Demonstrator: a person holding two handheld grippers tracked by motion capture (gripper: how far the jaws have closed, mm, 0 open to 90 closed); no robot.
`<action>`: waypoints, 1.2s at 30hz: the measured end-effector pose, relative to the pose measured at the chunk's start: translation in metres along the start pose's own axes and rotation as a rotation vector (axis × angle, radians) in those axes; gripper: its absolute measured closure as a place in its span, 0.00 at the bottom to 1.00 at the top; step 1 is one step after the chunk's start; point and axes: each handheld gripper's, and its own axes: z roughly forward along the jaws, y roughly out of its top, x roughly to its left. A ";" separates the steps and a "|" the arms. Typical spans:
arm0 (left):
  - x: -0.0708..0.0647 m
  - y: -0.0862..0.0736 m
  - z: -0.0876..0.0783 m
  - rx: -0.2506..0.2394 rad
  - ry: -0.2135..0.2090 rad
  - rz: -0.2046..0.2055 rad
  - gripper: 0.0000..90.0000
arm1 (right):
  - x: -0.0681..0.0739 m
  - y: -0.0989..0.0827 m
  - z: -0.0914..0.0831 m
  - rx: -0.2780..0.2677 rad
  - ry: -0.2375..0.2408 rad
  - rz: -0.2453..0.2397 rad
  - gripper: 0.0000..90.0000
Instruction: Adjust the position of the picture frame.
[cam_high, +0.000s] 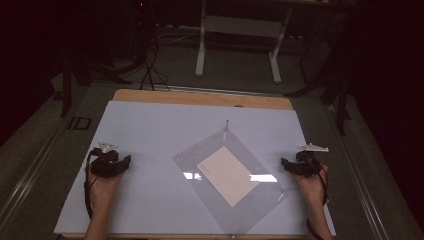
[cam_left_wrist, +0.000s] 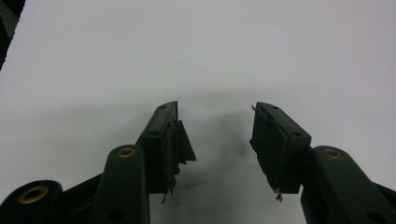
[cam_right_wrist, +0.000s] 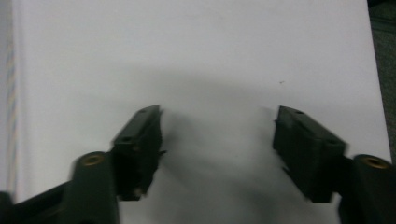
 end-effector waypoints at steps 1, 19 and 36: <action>0.000 0.000 0.001 0.007 -0.008 -0.001 0.58 | 0.001 -0.001 -0.002 -0.003 0.010 -0.009 0.47; -0.031 0.016 -0.007 -0.009 -0.156 0.146 0.61 | 0.021 0.012 -0.041 -0.016 0.238 -0.133 0.61; -0.058 0.043 -0.001 -0.028 -0.244 0.199 0.60 | 0.052 0.016 -0.081 -0.030 0.328 -0.239 0.58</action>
